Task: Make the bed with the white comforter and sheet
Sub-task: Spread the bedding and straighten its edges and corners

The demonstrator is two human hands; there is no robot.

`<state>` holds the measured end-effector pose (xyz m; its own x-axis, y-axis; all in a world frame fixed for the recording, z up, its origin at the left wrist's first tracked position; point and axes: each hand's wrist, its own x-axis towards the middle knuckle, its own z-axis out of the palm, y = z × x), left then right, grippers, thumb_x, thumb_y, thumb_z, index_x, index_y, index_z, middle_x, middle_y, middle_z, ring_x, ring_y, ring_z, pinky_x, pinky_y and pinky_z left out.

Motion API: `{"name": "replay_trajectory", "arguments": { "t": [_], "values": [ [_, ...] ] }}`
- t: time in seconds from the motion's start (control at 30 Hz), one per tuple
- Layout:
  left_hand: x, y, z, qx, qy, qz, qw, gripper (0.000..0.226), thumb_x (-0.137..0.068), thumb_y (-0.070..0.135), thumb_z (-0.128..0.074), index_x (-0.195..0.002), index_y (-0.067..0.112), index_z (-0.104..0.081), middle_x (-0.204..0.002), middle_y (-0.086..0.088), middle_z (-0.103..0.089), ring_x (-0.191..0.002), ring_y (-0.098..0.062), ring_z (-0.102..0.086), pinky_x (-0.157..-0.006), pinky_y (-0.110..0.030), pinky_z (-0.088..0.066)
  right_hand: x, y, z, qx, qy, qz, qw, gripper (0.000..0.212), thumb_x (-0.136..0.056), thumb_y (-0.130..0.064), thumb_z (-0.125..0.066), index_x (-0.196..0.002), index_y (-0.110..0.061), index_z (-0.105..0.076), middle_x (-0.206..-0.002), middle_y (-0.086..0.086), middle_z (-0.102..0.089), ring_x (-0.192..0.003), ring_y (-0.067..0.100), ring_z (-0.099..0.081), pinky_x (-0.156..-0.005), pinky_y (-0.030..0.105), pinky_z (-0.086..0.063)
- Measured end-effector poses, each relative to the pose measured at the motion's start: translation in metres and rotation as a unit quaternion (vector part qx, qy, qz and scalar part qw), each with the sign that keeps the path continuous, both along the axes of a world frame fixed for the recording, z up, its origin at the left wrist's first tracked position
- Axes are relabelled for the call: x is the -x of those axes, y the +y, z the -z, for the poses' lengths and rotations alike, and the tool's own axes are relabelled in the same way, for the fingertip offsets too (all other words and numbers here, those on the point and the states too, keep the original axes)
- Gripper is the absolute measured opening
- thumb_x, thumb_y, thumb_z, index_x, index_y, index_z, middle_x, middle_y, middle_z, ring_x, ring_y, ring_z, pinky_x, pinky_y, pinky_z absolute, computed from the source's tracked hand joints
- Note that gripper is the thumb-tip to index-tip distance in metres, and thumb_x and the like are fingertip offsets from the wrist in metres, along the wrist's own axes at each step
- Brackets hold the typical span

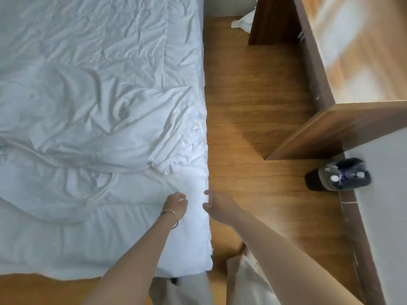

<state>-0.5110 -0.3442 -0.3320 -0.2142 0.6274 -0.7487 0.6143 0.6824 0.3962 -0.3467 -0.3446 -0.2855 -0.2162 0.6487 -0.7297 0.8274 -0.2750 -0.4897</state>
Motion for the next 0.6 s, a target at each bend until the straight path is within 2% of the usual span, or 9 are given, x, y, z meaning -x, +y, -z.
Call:
{"name": "replay_trajectory", "arguments": {
  "t": [0.07,0.1,0.17,0.23,0.33,0.43,0.53,0.6],
  "values": [
    [-0.033,-0.015,-0.014,0.039,-0.068,-0.084,0.993,0.015,-0.092,0.009,-0.044,-0.083,0.013,-0.056,-0.091,-0.011,-0.056,-0.078,-0.025,-0.06,-0.063,-0.025,-0.039,-0.031,-0.006,-0.006,0.027,0.014,-0.016,0.999,0.049,-0.1,-0.033,-0.045,-0.146,-0.023,-0.035,-0.127,0.002,-0.059,-0.115,0.021,-0.055,-0.084,0.026,-0.041],
    [-0.048,-0.019,-0.024,0.039,-0.092,-0.119,0.988,0.013,-0.092,0.008,-0.045,-0.086,0.013,-0.055,-0.09,-0.008,-0.056,-0.071,-0.02,-0.058,-0.059,-0.024,-0.039,-0.043,-0.005,-0.007,0.033,0.02,-0.011,0.999,0.048,-0.1,-0.034,-0.045,-0.146,-0.022,-0.035,-0.13,0.002,-0.057,-0.114,0.02,-0.055,-0.082,0.025,-0.04],
    [-0.069,-0.024,-0.043,0.013,-0.127,-0.162,0.979,0.015,-0.092,0.01,-0.05,-0.102,0.016,-0.06,-0.098,-0.003,-0.062,-0.076,-0.015,-0.063,-0.062,-0.023,-0.043,-0.057,0.004,-0.01,0.046,0.047,0.019,0.998,0.048,-0.1,-0.035,-0.045,-0.145,-0.02,-0.037,-0.13,0.003,-0.055,-0.111,0.022,-0.057,-0.084,0.029,-0.045],
    [-0.079,-0.022,-0.057,-0.018,-0.155,-0.203,0.967,0.019,-0.093,0.014,-0.053,-0.11,0.02,-0.06,-0.103,0.0,-0.065,-0.084,-0.014,-0.067,-0.069,-0.025,-0.048,-0.061,0.017,-0.017,0.052,0.102,0.066,0.991,0.046,-0.1,-0.034,-0.047,-0.142,-0.018,-0.04,-0.112,0.0,-0.058,-0.099,0.021,-0.061,-0.084,0.032,-0.048],
    [-0.084,-0.004,-0.074,-0.093,-0.153,-0.248,0.952,0.02,-0.095,0.017,-0.054,-0.113,0.022,-0.058,-0.104,0.002,-0.065,-0.084,-0.011,-0.068,-0.074,-0.023,-0.05,-0.061,0.044,-0.023,0.041,0.148,0.086,0.984,0.04,-0.098,-0.031,-0.049,-0.136,-0.019,-0.045,-0.09,-0.007,-0.058,-0.079,0.013,-0.06,-0.078,0.028,-0.048],
    [-0.079,0.027,-0.08,-0.145,-0.151,-0.331,0.92,0.021,-0.095,0.016,-0.054,-0.115,0.02,-0.057,-0.106,0.0,-0.064,-0.085,-0.015,-0.068,-0.073,-0.024,-0.051,-0.053,0.082,-0.028,0.045,0.169,0.072,0.982,0.039,-0.097,-0.029,-0.053,-0.134,-0.019,-0.046,-0.09,-0.005,-0.06,-0.082,0.015,-0.063,-0.081,0.03,-0.05],
    [-0.065,0.072,-0.072,-0.165,-0.133,-0.428,0.879,0.027,-0.094,0.015,-0.054,-0.121,0.019,-0.053,-0.112,0.0,-0.06,-0.093,-0.02,-0.064,-0.082,-0.033,-0.051,-0.038,0.136,-0.038,0.027,0.18,0.012,0.983,0.039,-0.096,-0.028,-0.053,-0.134,-0.021,-0.045,-0.097,-0.003,-0.06,-0.09,0.018,-0.065,-0.088,0.034,-0.052],
    [-0.046,0.103,-0.062,-0.182,-0.084,-0.496,0.845,0.036,-0.093,0.014,-0.055,-0.129,0.015,-0.05,-0.122,0.0,-0.053,-0.1,-0.02,-0.057,-0.086,-0.034,-0.048,-0.021,0.177,-0.044,0.011,0.164,-0.04,0.986,0.037,-0.097,-0.031,-0.051,-0.133,-0.026,-0.045,-0.102,-0.004,-0.059,-0.091,0.017,-0.064,-0.086,0.034,-0.051]
  ]
}}
